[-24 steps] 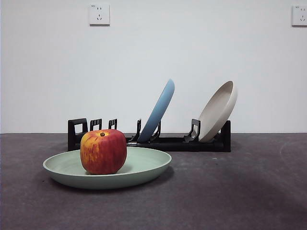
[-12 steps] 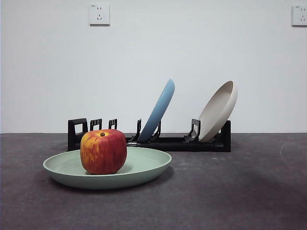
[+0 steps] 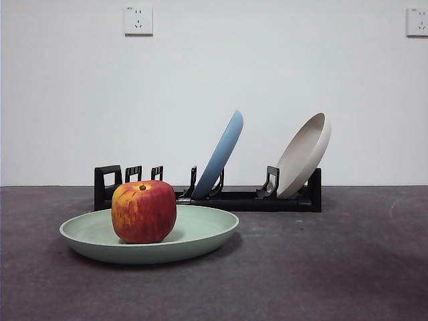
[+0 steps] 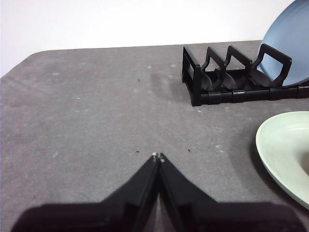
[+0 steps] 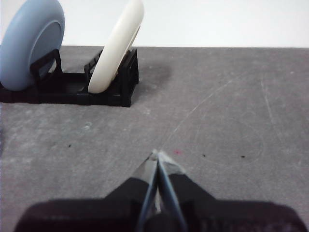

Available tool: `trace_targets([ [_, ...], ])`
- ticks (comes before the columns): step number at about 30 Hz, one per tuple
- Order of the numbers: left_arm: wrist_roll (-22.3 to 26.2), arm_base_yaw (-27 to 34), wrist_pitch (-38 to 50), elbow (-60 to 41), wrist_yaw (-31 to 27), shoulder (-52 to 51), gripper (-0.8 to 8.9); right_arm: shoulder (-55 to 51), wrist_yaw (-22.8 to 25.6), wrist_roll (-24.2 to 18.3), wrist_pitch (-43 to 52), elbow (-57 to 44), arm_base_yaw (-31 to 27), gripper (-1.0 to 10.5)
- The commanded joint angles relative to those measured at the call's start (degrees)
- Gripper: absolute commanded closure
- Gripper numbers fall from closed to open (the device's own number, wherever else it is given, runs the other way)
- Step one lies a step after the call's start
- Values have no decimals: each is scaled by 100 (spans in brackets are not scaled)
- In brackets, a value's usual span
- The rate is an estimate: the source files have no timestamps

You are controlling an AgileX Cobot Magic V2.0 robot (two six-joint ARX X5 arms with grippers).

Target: Take the green plate from the plate rack,put the plate on the table,take the apple from the table,put the apple in the plate

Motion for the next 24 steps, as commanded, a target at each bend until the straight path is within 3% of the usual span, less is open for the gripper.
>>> trace_targets([
  [1, -37, 17, 37, -83, -13, -15, 817, -20, -7, 374, -20, -50, 9, 946],
  [24, -37, 17, 37, -83, -13, -15, 817, -20, 35, 387, -17, -50, 9, 946],
])
